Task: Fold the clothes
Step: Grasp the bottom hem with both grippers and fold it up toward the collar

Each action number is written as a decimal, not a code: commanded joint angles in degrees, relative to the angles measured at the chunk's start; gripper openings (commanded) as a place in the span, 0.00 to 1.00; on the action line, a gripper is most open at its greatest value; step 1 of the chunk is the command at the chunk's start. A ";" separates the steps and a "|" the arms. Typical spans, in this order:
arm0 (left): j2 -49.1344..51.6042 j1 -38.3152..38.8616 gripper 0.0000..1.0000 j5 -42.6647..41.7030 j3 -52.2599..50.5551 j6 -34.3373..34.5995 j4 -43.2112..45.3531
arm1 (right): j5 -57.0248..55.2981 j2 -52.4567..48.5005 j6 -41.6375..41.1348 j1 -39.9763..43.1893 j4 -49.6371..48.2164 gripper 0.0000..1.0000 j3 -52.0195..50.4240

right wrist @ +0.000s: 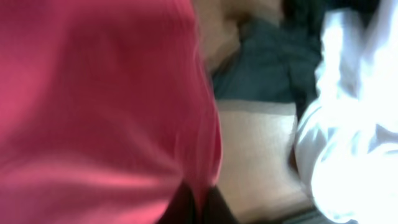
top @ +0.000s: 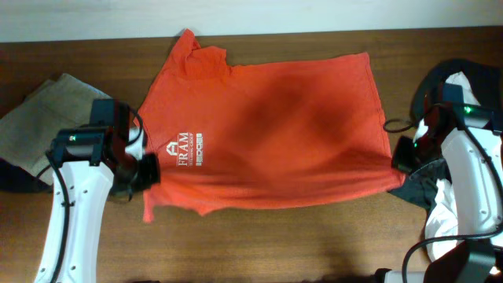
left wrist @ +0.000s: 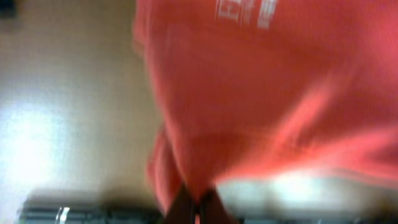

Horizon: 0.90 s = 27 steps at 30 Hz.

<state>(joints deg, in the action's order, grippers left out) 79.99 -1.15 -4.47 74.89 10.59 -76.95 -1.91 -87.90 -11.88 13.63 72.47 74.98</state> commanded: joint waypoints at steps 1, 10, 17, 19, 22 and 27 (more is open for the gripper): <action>1.84 -0.50 0.00 0.20 0.35 5.27 8.70 | 1.68 -0.98 2.45 0.26 -9.25 0.04 0.17; 20.20 -0.50 0.00 0.46 0.35 6.78 37.70 | 8.33 -14.56 2.62 0.26 -37.35 0.05 0.17; 25.18 -1.05 0.82 2.32 0.35 6.69 30.73 | 5.42 -20.72 2.67 0.33 -39.47 0.67 0.17; 25.18 -1.05 0.84 8.50 0.33 6.71 20.94 | 4.33 -22.40 2.67 0.31 -34.45 0.67 0.07; 25.18 -0.98 0.85 9.44 -2.69 6.71 19.67 | -1.84 -25.64 2.62 0.33 -34.18 0.59 -3.98; 25.18 -0.98 0.55 4.24 -12.85 6.71 31.65 | -8.02 -26.16 2.58 0.35 -33.22 0.13 -5.46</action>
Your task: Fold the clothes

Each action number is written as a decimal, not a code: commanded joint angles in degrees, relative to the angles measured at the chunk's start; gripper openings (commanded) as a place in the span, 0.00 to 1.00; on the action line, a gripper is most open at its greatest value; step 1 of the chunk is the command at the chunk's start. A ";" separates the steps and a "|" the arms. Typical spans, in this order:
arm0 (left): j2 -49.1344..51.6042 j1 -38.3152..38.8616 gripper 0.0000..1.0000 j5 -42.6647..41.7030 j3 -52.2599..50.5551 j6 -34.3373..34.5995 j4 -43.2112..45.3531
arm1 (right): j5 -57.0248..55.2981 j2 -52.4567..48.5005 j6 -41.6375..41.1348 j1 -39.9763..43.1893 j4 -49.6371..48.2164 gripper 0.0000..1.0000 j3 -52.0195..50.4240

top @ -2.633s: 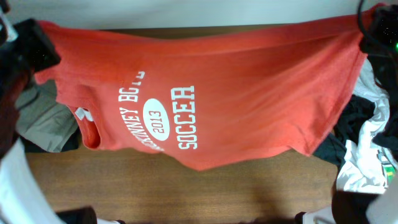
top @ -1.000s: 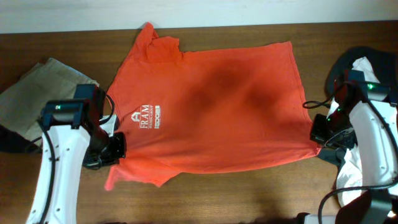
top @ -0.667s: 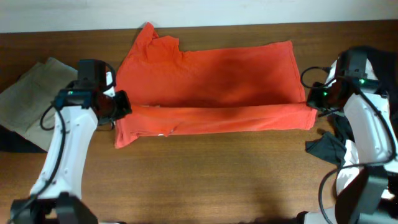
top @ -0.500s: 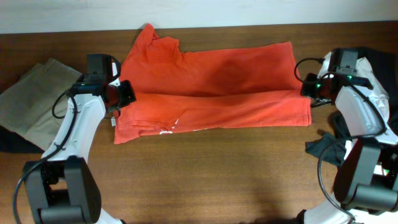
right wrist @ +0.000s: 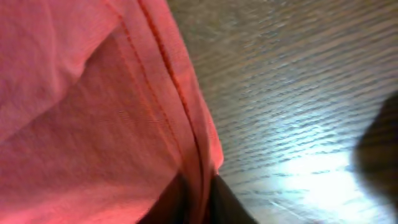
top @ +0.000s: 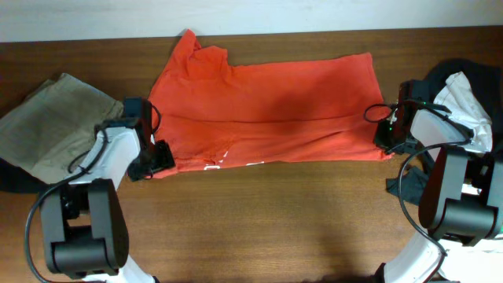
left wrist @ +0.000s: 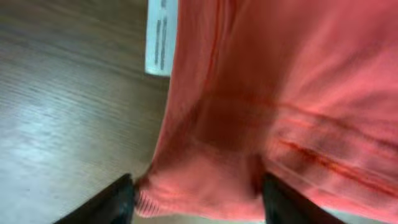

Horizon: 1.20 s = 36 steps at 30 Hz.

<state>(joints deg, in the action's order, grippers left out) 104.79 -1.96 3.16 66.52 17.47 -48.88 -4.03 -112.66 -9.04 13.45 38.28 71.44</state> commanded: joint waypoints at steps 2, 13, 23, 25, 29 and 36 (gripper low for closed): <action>0.37 -0.17 0.22 -1.18 -6.29 -0.22 4.98 | -5.92 -1.40 -0.26 0.52 0.96 0.09 -1.90; -1.46 -5.99 0.00 14.12 -6.27 9.97 -15.26 | -11.93 -0.17 -6.95 0.55 21.49 0.04 -1.90; -19.67 -4.44 0.58 1.16 -1.05 -2.01 -8.94 | -3.17 13.97 -3.10 0.44 25.38 0.56 7.67; -19.52 0.28 0.65 -3.96 -0.87 -11.45 2.40 | 8.31 13.97 5.33 0.44 25.35 0.59 9.38; -6.43 6.80 0.66 -3.93 8.68 -21.22 16.41 | 11.61 13.97 5.88 0.44 26.05 0.70 12.15; 32.79 6.64 0.76 -0.33 46.36 -24.92 17.33 | 11.58 13.94 5.86 0.44 26.80 0.73 12.15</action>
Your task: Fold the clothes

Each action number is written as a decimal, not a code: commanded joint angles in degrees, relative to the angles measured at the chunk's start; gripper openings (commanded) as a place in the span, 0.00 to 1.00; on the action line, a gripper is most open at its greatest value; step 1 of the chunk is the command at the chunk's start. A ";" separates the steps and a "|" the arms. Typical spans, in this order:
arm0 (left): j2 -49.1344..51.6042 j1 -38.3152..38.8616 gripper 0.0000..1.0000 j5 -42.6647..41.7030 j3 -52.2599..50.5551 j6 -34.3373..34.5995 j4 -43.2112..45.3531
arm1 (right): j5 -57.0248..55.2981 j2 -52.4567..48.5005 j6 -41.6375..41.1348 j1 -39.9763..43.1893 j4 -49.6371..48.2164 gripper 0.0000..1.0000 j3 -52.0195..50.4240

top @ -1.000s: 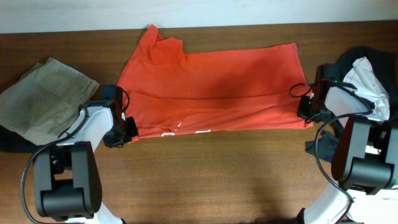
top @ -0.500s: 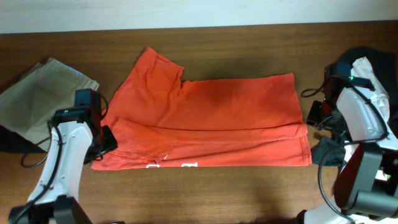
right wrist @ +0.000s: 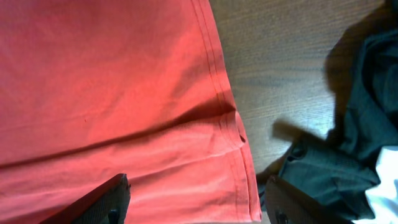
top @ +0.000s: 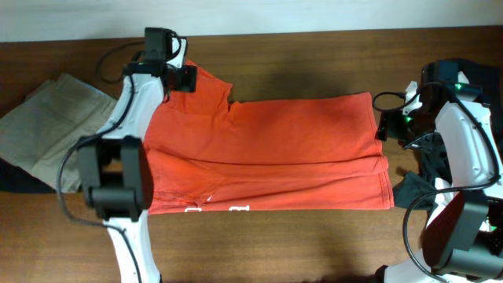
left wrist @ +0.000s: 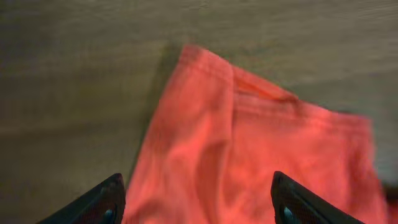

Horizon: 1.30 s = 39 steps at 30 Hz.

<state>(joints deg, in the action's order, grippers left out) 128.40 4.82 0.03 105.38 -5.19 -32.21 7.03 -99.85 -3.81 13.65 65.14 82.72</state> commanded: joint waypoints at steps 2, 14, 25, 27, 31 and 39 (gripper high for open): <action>14.16 -0.50 0.78 2.75 9.01 -2.23 3.69 | 0.52 1.14 0.61 0.24 0.02 0.74 0.85; 15.89 -0.52 0.00 -6.73 25.35 -1.70 -30.38 | 2.01 -14.40 0.37 -6.93 -34.49 0.61 0.85; 14.88 -0.48 0.00 -8.22 25.83 -0.24 -41.53 | -3.89 -27.56 -5.70 -6.86 -49.48 0.04 0.87; 11.26 -0.66 0.00 -8.20 25.83 -0.26 -45.09 | -4.94 -23.32 -5.70 -5.62 -45.07 0.04 1.90; 1.27 -4.22 0.00 -8.22 25.83 -0.20 -58.21 | -6.23 -15.06 -5.44 -2.86 -21.53 0.07 8.76; -4.59 -5.75 0.00 -12.24 18.36 2.97 -64.54 | -15.67 -14.12 -5.42 -2.32 6.54 0.10 10.19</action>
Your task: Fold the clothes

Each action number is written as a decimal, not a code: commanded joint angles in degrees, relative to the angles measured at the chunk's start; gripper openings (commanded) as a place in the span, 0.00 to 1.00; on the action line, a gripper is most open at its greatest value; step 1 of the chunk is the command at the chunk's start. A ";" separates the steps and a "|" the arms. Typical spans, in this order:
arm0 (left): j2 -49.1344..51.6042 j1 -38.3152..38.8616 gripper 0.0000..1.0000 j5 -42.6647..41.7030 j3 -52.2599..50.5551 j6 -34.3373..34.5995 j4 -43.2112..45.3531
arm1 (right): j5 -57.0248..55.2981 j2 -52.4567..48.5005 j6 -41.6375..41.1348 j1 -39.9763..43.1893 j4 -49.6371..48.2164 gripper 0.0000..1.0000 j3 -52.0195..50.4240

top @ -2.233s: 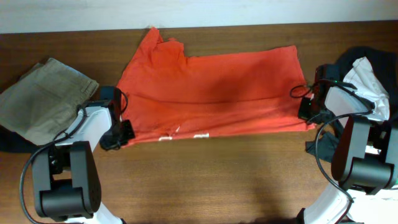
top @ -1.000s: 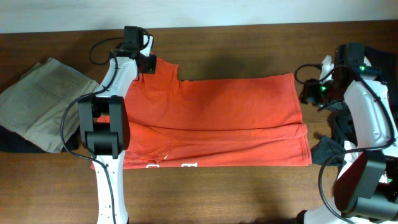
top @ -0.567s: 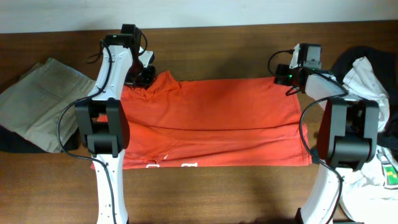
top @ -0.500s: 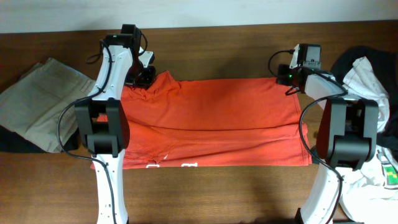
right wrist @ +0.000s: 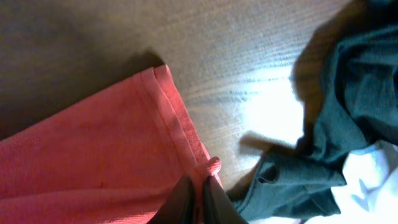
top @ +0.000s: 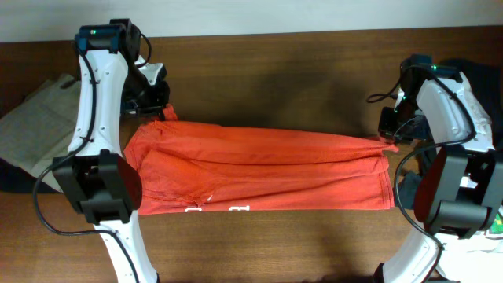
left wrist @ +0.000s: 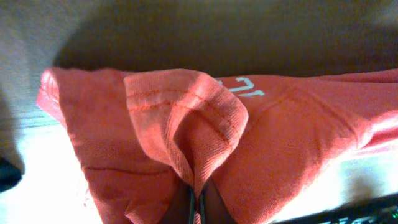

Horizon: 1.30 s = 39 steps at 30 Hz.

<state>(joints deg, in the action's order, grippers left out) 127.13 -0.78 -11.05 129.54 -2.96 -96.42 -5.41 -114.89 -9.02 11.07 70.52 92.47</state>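
Note:
An orange T-shirt point(top: 259, 169) lies across the brown table, folded lengthwise, its white print at the near edge. Its far edge is lifted off the table and stretched between both grippers. My left gripper point(top: 159, 110) is shut on the shirt's far-left sleeve corner point(left wrist: 186, 118); the fingers pinch a bunched fold. My right gripper point(top: 391, 135) is shut on the shirt's far-right hem corner point(right wrist: 186, 155). In the right wrist view the hem point(right wrist: 177, 121) runs down into the shut fingers.
A beige garment point(top: 35, 126) lies at the left edge of the table. Dark green point(right wrist: 336, 137) and white clothes are piled at the right edge, close beside my right gripper. A white wall strip runs along the far edge of the table point(top: 275, 63).
Both grippers were open over the shirt's far corners; now each is shut on a corner. The far edge has come toward the middle, making the shirt narrower.
Both grippers held the near corners of the spread shirt raised. Then the near half lay folded over the far half. Then the grippers were open at the far corners, the shirt shifted nearer. Now they hold those corners, drawn inward.

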 commanded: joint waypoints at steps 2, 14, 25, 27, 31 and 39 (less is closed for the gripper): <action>-7.58 -0.15 0.00 2.14 -12.24 0.81 -0.33 | -2.56 0.92 -0.22 0.26 5.18 0.10 0.44; -17.11 -0.09 0.00 6.29 -36.87 5.27 -0.35 | -0.63 0.92 1.51 0.20 17.33 0.10 0.33; -21.40 4.37 0.05 12.57 -45.13 10.40 1.38 | -0.66 0.92 1.68 0.22 17.05 0.11 0.33; -21.40 4.37 0.16 12.98 -45.13 10.69 13.62 | -0.66 0.92 1.68 0.22 16.92 0.11 0.33; -20.96 4.37 0.15 13.05 -45.20 10.69 29.24 | -0.66 0.92 1.68 0.22 16.92 0.12 0.33; -20.96 4.42 0.31 13.35 -47.76 10.71 21.18 | -0.66 0.92 1.86 0.22 16.87 0.27 0.33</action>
<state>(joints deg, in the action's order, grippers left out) 106.89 3.60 1.98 84.18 7.40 -77.95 -6.02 -114.89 -7.01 11.07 87.20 92.47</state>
